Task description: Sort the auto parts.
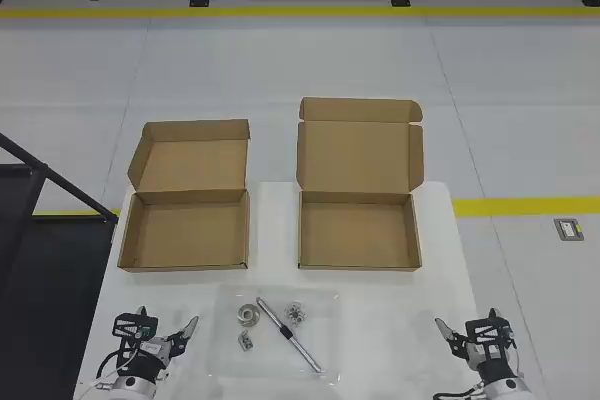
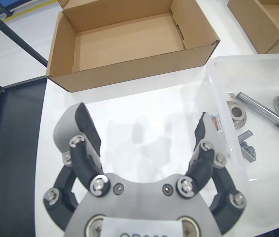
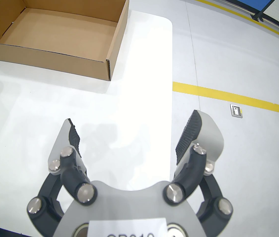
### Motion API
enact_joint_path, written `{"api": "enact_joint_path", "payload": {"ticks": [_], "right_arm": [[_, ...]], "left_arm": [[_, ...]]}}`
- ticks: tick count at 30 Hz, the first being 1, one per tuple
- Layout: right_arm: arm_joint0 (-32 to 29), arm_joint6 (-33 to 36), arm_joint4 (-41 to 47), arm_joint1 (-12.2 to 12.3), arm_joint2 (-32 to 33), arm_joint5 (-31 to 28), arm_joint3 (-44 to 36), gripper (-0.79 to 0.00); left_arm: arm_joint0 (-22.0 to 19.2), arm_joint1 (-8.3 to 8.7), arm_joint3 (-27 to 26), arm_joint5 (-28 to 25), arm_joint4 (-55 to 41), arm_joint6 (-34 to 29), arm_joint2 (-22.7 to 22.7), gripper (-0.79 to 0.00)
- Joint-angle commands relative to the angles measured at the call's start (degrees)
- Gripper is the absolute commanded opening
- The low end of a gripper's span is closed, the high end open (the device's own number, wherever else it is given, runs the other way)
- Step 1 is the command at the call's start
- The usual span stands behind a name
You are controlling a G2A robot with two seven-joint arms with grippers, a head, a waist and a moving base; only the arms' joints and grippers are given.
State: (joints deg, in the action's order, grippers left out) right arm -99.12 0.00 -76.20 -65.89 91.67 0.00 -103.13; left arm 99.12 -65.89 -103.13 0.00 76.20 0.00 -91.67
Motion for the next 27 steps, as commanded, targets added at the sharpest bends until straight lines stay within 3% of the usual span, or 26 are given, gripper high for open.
{"api": "enact_joint_path", "payload": {"ticks": [1,9,15,21,25,27], "right_arm": [[0.0,0.0,0.0,0.0,0.0,0.0,0.0,-0.001],[0.8,-0.4,0.3,-0.1,-0.6,-0.8,-1.0,0.000],[5.0,2.0,0.1,-0.2,-4.4,-7.9,-7.7,0.000],[13.7,14.6,-6.1,-0.2,-14.1,-19.3,-13.4,0.000],[21.0,25.0,-5.7,-1.2,-23.9,-23.3,-12.5,0.000],[21.0,25.0,-5.7,-1.2,-23.9,-23.3,-12.5,0.000]], "left_arm": [[0.0,0.00,0.0,0.0,0.0,0.0,0.0,-0.001],[0.0,-0.03,-0.4,-0.4,-0.7,1.0,-0.4,0.000],[1.6,-0.03,-2.9,-1.6,-3.5,6.8,-4.6,0.000],[4.7,-0.01,-3.8,-6.5,-8.6,11.0,-8.8,0.000],[4.9,0.00,-3.7,-7.0,-8.9,11.3,-9.2,0.000],[4.9,0.00,-3.7,-7.0,-8.9,11.3,-9.2,0.000]]}}
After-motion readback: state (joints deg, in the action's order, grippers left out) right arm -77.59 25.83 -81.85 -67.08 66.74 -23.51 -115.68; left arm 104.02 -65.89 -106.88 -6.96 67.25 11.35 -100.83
